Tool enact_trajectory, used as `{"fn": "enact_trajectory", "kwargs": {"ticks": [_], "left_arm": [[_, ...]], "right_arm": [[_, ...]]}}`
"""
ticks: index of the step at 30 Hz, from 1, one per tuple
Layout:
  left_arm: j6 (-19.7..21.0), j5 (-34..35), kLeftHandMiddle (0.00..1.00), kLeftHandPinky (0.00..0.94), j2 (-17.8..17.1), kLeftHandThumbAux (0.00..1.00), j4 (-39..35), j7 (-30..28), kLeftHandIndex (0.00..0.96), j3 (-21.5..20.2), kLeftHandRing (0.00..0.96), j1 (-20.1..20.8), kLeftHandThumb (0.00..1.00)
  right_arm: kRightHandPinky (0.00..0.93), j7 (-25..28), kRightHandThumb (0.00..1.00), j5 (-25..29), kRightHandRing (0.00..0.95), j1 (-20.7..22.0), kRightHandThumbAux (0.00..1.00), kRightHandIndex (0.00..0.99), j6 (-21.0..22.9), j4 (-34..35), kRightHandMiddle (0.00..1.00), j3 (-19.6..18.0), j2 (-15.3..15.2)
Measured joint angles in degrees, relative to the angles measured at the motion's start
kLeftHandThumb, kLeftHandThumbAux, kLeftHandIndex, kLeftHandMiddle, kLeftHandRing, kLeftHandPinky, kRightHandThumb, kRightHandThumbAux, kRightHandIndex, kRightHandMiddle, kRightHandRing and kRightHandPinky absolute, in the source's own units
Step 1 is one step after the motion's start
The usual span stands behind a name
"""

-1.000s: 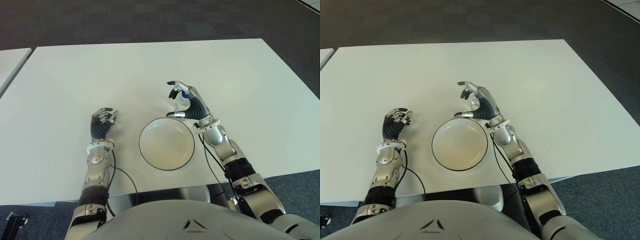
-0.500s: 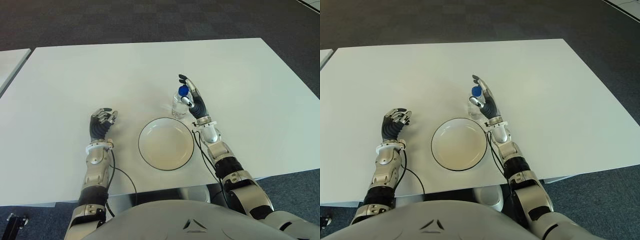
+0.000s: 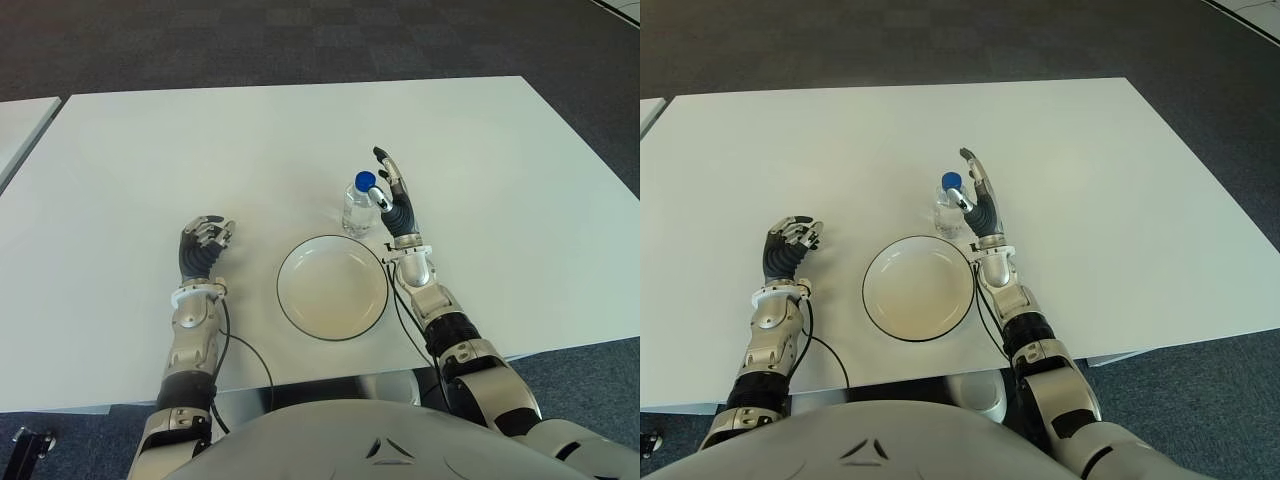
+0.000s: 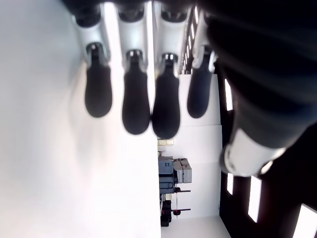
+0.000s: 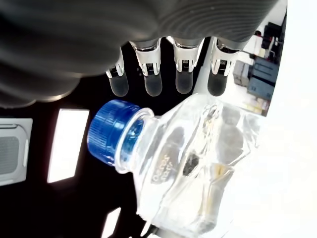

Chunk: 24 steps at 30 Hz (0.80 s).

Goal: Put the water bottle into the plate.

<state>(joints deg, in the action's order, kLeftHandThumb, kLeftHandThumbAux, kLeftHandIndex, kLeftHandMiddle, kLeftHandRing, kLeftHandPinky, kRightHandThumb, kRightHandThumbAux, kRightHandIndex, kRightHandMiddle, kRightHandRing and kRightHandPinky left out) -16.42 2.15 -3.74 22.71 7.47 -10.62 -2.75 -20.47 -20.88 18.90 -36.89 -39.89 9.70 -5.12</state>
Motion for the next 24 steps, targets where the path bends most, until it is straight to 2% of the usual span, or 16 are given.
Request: {"fn": "enact_trajectory", "kwargs": {"ticks": [14, 24], "left_arm": [[-0.2, 0.1, 0.656, 0.618, -0.1, 0.712, 0.0, 0.0, 0.434, 0.0, 0.639, 0.0, 0.708], [-0.3, -0.1, 0.648, 0.601, -0.2, 0.712, 0.0, 0.0, 0.434, 0.1, 0.630, 0.0, 0.707]], "right_arm": [[0.000, -5.0, 0.595, -3.2, 0.000, 0.0, 0.105, 0.000, 5.3, -0.6, 0.000, 0.3, 1.1], [0.000, -7.4, 0.592, -5.0, 0.000, 0.3, 0.161, 0.000, 9.4, -1.2, 0.000, 0.6, 1.5]]}}
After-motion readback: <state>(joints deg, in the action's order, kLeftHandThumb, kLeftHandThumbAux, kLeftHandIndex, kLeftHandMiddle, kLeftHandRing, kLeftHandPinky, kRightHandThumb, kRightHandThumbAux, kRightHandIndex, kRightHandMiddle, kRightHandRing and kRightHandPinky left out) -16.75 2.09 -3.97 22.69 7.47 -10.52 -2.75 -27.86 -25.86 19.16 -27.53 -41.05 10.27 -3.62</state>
